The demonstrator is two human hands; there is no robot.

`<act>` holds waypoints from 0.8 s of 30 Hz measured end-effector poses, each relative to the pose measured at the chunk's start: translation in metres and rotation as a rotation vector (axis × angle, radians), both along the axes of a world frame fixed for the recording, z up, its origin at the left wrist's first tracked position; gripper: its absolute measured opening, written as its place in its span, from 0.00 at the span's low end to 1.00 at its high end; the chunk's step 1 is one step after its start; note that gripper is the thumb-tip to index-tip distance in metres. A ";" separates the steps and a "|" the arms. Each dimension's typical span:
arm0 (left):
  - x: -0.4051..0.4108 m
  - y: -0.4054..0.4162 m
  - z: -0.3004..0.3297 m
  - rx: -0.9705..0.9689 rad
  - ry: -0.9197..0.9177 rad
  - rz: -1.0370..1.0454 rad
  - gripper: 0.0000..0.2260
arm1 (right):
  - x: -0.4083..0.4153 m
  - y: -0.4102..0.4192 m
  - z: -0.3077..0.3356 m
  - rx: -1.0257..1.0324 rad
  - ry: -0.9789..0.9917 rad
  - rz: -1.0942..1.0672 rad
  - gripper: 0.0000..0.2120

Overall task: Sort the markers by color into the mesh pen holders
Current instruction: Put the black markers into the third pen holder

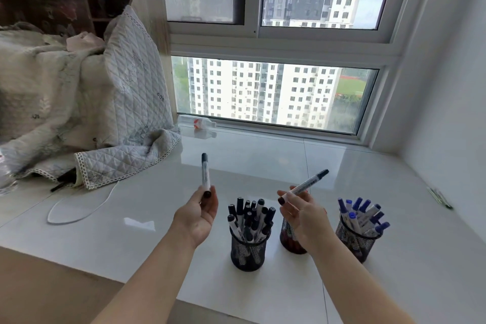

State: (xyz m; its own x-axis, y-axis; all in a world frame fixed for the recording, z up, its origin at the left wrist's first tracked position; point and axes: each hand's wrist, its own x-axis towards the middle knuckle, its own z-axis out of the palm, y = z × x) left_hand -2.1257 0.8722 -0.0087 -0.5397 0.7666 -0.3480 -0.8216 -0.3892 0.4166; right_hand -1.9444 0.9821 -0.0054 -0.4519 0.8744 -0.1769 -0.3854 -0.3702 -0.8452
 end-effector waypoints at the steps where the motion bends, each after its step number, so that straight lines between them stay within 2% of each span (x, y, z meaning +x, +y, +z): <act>1: 0.001 0.000 0.000 -0.009 0.042 -0.028 0.05 | 0.000 -0.001 0.000 0.057 -0.049 0.006 0.06; 4: 0.004 0.002 -0.003 -0.019 0.168 -0.094 0.03 | -0.001 -0.007 0.000 0.250 -0.215 0.005 0.09; 6: 0.007 0.003 -0.005 -0.046 0.286 -0.122 0.03 | -0.001 -0.013 -0.003 0.368 -0.321 -0.007 0.06; 7: 0.009 0.003 -0.006 -0.094 0.385 -0.124 0.03 | -0.001 -0.016 -0.006 0.418 -0.362 -0.016 0.04; 10: 0.013 0.004 -0.010 -0.270 0.699 -0.076 0.02 | 0.000 -0.024 -0.017 0.548 -0.490 -0.062 0.07; 12: 0.014 0.004 -0.011 -0.325 0.819 -0.042 0.02 | 0.002 -0.027 -0.024 0.602 -0.575 -0.081 0.09; 16: 0.014 0.000 -0.016 -0.420 0.997 -0.013 0.07 | 0.005 -0.035 -0.037 0.726 -0.718 -0.063 0.07; 18: 0.015 -0.002 -0.018 -0.463 1.101 -0.021 0.07 | 0.005 -0.037 -0.041 0.756 -0.745 -0.058 0.08; 20: 0.017 -0.002 -0.020 -0.495 1.188 -0.017 0.06 | 0.005 -0.037 -0.042 0.754 -0.762 -0.063 0.04; 24: 0.020 -0.003 -0.020 -0.543 1.252 0.025 0.04 | 0.005 -0.034 -0.044 0.772 -0.802 -0.059 0.02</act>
